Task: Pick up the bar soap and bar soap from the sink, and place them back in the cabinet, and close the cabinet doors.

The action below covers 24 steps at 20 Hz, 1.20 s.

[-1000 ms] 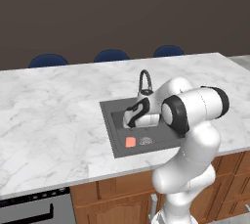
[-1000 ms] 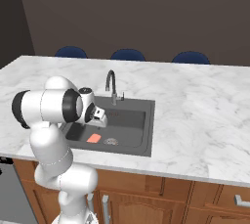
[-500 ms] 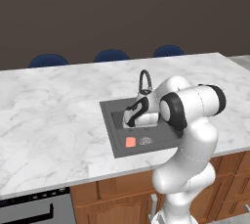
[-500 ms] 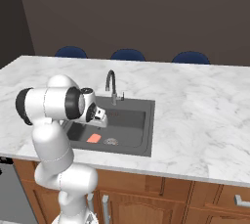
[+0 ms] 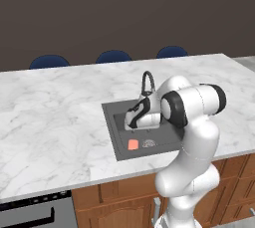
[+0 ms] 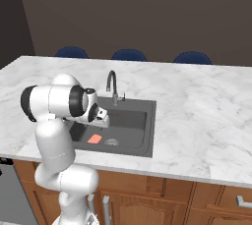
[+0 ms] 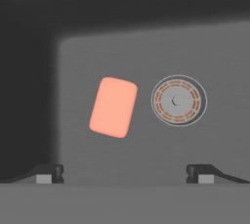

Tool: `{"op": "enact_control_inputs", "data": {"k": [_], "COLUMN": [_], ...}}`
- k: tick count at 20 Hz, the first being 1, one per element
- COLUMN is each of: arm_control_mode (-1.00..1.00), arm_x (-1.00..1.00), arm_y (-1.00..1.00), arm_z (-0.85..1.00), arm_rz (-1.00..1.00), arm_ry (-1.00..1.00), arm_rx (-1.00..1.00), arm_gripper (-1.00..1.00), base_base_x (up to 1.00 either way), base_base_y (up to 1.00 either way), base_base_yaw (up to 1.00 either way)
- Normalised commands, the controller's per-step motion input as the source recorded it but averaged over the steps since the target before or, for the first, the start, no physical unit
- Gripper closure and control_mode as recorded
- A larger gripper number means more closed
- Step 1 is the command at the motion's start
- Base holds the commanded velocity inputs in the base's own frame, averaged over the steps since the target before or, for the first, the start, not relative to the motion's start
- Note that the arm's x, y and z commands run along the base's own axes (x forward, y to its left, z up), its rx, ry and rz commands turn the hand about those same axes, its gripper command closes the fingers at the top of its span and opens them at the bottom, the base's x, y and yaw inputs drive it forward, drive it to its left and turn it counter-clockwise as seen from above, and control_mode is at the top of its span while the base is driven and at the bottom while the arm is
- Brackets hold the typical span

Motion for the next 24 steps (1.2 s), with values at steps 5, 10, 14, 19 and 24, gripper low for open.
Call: {"op": "enact_control_inputs", "data": {"k": [5, 10, 14, 19, 24], "arm_control_mode": [-1.00, -1.00, -1.00, -1.00, -1.00], "arm_x": [0.08, 0.08, 0.12, 0.13, 0.12], "arm_y": [0.00, 0.00, 0.00, 0.00, 0.00], "arm_z": [-0.06, -0.06, -0.08, -0.07, -0.10], "arm_rz": [0.00, 0.00, 0.00, 0.00, 0.00], "arm_ry": [0.01, 0.01, 0.01, 0.00, 0.00], "arm_rx": [0.00, 0.00, 0.00, 0.00, 0.00], "arm_gripper": [-1.00, -1.00, -1.00, -1.00, -1.00], "base_base_x": [0.00, 0.00, 0.00, 0.00, 0.00], "base_base_y": [0.00, 0.00, 0.00, 0.00, 0.00], "base_base_yaw": [0.00, 0.00, 0.00, 0.00, 0.00]}}
